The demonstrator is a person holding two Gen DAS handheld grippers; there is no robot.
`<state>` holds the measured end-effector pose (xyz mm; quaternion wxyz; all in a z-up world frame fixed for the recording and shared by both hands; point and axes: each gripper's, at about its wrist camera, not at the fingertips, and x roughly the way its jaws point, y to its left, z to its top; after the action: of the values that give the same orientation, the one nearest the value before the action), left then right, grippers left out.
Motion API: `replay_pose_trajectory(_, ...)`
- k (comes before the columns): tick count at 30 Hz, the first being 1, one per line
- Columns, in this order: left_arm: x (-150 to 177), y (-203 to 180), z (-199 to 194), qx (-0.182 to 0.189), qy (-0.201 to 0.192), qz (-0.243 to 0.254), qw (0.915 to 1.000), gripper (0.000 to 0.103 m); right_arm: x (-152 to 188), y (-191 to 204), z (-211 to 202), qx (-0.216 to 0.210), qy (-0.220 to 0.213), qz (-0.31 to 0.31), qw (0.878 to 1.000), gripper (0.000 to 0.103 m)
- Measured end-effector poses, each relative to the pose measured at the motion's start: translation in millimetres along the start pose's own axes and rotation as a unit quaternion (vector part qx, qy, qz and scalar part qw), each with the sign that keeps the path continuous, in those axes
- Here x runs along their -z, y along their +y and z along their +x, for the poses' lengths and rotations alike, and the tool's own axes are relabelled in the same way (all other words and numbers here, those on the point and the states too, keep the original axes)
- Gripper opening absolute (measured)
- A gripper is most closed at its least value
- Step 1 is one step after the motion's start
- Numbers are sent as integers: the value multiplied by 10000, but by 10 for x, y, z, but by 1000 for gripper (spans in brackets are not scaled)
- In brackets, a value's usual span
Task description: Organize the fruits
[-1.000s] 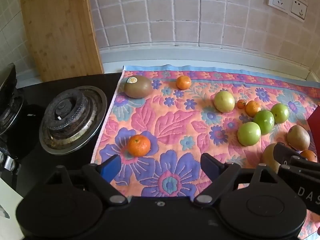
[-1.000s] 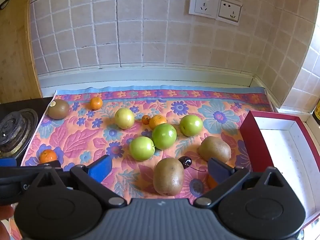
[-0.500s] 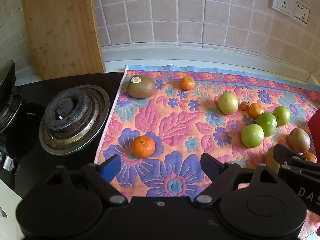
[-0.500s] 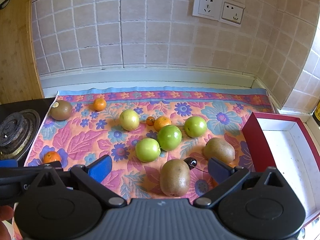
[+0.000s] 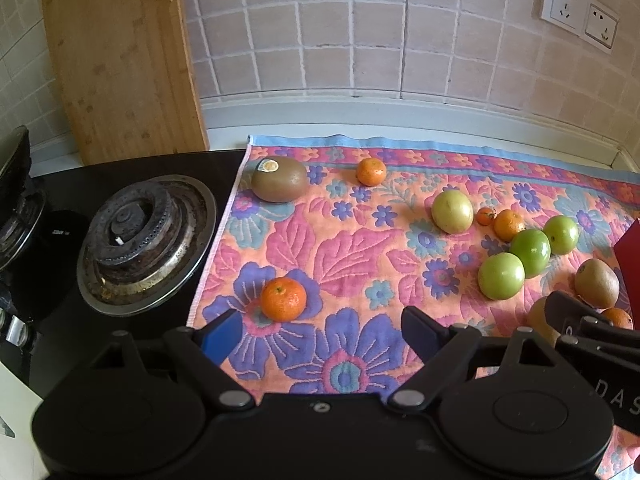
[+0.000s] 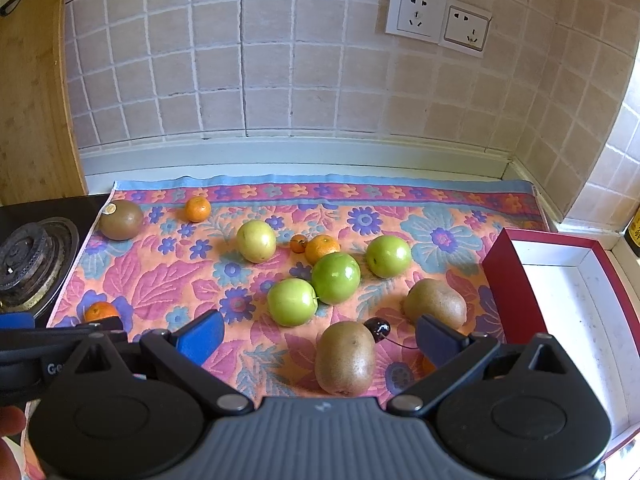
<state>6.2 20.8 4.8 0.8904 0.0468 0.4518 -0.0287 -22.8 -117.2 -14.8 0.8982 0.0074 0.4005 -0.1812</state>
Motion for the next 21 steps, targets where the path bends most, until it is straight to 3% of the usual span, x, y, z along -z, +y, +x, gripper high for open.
replay_pose_trajectory(21,33,-33,-30,-11,-18,19,10000,102,11,-49,-5,-7,15,3,10000,103)
